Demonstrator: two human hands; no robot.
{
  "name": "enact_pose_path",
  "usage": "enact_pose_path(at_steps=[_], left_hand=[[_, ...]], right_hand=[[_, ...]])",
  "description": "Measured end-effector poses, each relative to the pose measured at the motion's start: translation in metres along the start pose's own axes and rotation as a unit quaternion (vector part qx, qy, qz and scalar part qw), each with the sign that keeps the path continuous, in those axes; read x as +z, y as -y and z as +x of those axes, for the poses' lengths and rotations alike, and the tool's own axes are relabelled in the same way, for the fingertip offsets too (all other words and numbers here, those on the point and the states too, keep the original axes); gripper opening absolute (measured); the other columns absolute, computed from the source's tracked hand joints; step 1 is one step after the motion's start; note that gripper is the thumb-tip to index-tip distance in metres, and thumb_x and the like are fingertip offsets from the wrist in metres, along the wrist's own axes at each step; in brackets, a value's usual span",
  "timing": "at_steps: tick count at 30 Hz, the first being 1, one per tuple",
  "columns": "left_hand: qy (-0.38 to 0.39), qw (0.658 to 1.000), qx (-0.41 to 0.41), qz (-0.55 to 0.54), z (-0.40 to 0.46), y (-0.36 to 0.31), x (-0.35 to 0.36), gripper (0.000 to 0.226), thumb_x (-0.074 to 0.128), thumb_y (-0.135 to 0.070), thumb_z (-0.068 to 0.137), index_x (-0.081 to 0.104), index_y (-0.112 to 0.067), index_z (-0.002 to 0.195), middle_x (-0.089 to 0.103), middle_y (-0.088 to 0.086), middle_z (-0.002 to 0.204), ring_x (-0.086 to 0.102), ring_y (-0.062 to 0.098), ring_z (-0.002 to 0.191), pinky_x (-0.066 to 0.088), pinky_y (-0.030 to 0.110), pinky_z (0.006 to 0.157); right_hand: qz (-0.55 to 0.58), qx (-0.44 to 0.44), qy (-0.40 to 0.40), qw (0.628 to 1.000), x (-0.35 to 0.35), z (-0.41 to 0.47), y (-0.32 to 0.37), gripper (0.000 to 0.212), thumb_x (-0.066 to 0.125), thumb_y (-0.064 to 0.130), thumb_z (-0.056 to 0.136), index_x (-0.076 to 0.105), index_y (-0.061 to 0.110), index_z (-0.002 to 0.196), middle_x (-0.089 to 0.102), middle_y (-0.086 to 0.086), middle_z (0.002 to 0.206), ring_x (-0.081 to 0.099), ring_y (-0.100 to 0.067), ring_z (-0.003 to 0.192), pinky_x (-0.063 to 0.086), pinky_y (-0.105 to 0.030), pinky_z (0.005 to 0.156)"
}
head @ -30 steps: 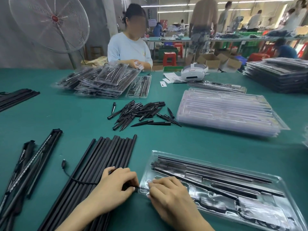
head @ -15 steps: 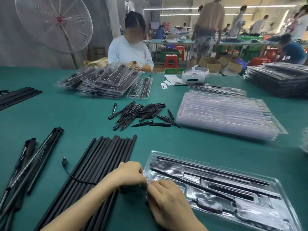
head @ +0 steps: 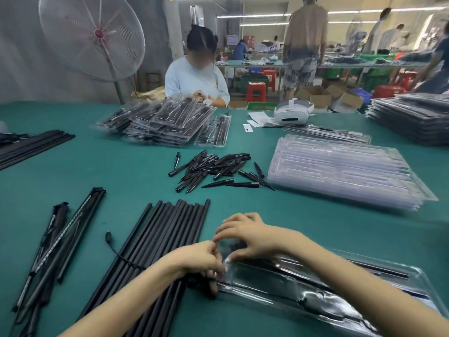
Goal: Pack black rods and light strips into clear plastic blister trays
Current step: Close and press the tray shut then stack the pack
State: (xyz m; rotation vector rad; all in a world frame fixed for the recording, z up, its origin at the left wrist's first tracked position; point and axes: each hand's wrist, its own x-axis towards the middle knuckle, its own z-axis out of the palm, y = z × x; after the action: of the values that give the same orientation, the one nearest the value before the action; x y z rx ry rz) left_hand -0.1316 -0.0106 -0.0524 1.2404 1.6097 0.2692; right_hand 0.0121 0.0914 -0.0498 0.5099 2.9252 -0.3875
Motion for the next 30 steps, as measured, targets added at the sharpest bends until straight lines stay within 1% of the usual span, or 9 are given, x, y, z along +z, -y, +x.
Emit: enact_pose_path(at_steps=[5, 8, 11, 15, 17, 19, 21, 25, 30], left_hand=[[-0.218, 0.974, 0.046, 0.052, -0.005, 0.015, 0.016, 0.043, 0.061, -0.035, 0.082, 0.021, -0.026, 0.096, 0.066, -0.005, 0.074, 0.062, 0.014, 0.074, 0.047, 0.030, 0.069], [-0.262, 0.960, 0.078, 0.054, -0.015, 0.018, 0.027, 0.043, 0.057, -0.044, 0.083, 0.016, -0.033, 0.088, 0.065, -0.010, 0.073, 0.052, 0.008, 0.089, 0.029, 0.017, 0.077], [-0.327, 0.940, 0.088, 0.047, -0.031, 0.014, 0.034, 0.035, 0.052, -0.045, 0.088, 0.019, -0.037, 0.091, 0.066, -0.014, 0.080, 0.039, -0.009, 0.091, 0.020, 0.019, 0.079], [-0.538, 0.825, 0.102, 0.141, -0.058, 0.011, 0.051, 0.042, 0.062, -0.031, 0.072, 0.035, -0.038, 0.103, 0.041, -0.020, 0.104, 0.030, -0.004, 0.094, 0.015, 0.027, 0.077], [-0.609, 0.774, 0.171, -0.023, -0.068, 0.018, 0.063, 0.034, 0.063, -0.029, 0.047, 0.050, -0.025, 0.079, 0.054, -0.014, 0.076, 0.044, -0.002, 0.073, 0.030, 0.025, 0.069], [-0.549, 0.776, 0.157, -0.267, -0.069, 0.017, 0.074, 0.029, 0.065, -0.029, 0.042, 0.043, -0.018, 0.058, 0.050, -0.004, 0.048, 0.048, 0.000, 0.047, 0.034, 0.012, 0.054], [-0.397, 0.838, 0.101, -0.361, -0.062, 0.010, 0.093, 0.027, 0.075, -0.017, 0.056, 0.049, -0.014, 0.062, 0.053, 0.000, 0.055, 0.048, 0.000, 0.040, 0.036, 0.012, 0.055], [-0.366, 0.785, 0.020, -0.500, -0.033, 0.004, 0.098, 0.023, 0.072, -0.008, 0.082, 0.054, -0.006, 0.097, 0.065, 0.012, 0.074, 0.060, 0.021, 0.054, 0.050, 0.026, 0.051], [-0.367, 0.764, 0.074, -0.525, -0.008, -0.001, 0.080, 0.007, 0.049, -0.002, 0.096, 0.052, -0.006, 0.090, 0.065, 0.011, 0.058, 0.059, 0.023, 0.042, 0.051, 0.029, 0.040]], right_hand=[[-0.007, -0.046, 0.138, 0.989, -0.021, 0.031, -0.001, 0.041, 0.065, 0.053, 0.082, 0.060, 0.035, 0.119, 0.062, 0.011, 0.112, 0.038, -0.008, 0.122, 0.013, -0.055, 0.108], [0.009, -0.060, 0.198, 0.978, -0.034, 0.038, 0.005, 0.031, 0.067, 0.053, 0.081, 0.066, 0.037, 0.107, 0.059, 0.017, 0.085, 0.052, -0.010, 0.105, 0.032, -0.050, 0.099], [0.030, -0.066, 0.201, 0.977, -0.041, 0.042, 0.012, 0.024, 0.070, 0.047, 0.081, 0.069, 0.029, 0.098, 0.065, 0.006, 0.090, 0.057, -0.015, 0.100, 0.035, -0.047, 0.094], [0.072, -0.081, 0.171, 0.979, -0.039, 0.044, 0.015, 0.023, 0.070, 0.037, 0.084, 0.070, 0.017, 0.094, 0.068, -0.005, 0.101, 0.057, -0.024, 0.104, 0.039, -0.047, 0.093], [0.079, -0.073, 0.149, 0.983, -0.039, 0.043, 0.012, 0.026, 0.069, 0.038, 0.084, 0.069, 0.014, 0.093, 0.067, -0.005, 0.101, 0.056, -0.024, 0.103, 0.038, -0.046, 0.090], [0.078, -0.053, 0.125, 0.988, -0.042, 0.040, 0.006, 0.028, 0.068, 0.041, 0.084, 0.068, 0.015, 0.094, 0.067, -0.002, 0.102, 0.054, -0.021, 0.104, 0.032, -0.045, 0.088], [0.061, -0.039, 0.104, 0.992, -0.048, 0.039, 0.002, 0.030, 0.068, 0.046, 0.083, 0.069, 0.018, 0.095, 0.066, 0.000, 0.102, 0.052, -0.017, 0.105, 0.030, -0.047, 0.093], [0.034, -0.039, 0.085, 0.995, -0.053, 0.037, 0.009, 0.032, 0.067, 0.051, 0.081, 0.070, 0.021, 0.094, 0.067, -0.002, 0.103, 0.050, -0.015, 0.106, 0.027, -0.046, 0.097], [-0.055, -0.047, 0.113, 0.991, -0.051, 0.038, 0.019, 0.027, 0.060, 0.045, 0.089, 0.068, 0.024, 0.104, 0.066, 0.007, 0.107, 0.042, -0.006, 0.105, 0.024, -0.045, 0.092]])
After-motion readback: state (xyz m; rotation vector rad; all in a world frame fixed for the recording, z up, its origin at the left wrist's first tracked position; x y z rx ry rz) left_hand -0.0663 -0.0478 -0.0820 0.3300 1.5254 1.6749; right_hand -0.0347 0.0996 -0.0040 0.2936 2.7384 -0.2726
